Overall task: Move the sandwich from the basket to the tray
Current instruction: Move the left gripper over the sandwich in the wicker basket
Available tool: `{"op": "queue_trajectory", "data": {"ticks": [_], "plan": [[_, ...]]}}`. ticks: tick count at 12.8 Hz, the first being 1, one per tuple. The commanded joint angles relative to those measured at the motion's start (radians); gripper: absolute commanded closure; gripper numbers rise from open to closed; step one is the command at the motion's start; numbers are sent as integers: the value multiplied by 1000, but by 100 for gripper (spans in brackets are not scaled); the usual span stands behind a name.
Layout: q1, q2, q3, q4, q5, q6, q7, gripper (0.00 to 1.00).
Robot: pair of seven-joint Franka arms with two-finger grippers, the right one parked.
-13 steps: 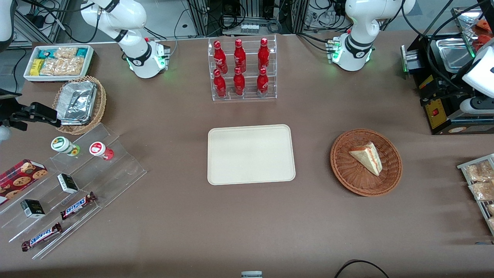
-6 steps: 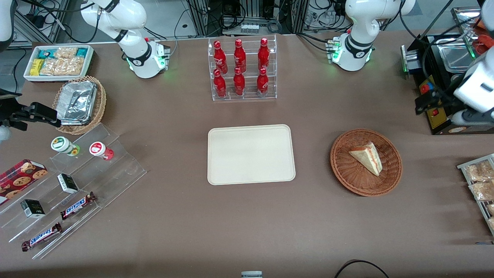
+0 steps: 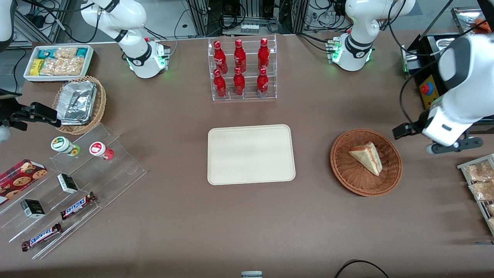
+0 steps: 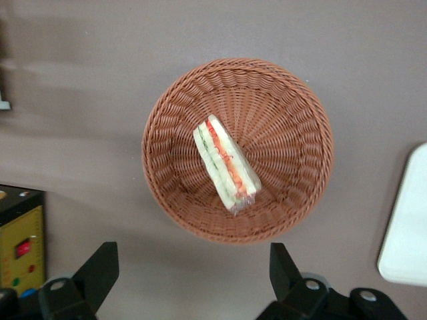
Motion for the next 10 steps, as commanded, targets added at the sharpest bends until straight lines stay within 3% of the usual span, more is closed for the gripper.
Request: {"op": "queue_trajectory", "data": {"ticks": [1,4,10], "plan": [[-10,-19,4,-122,18,130,-118,0],[-15,-28,1,-262,16,321,-303,0],[-41,10,1,-299,18,381,-388,0]]}}
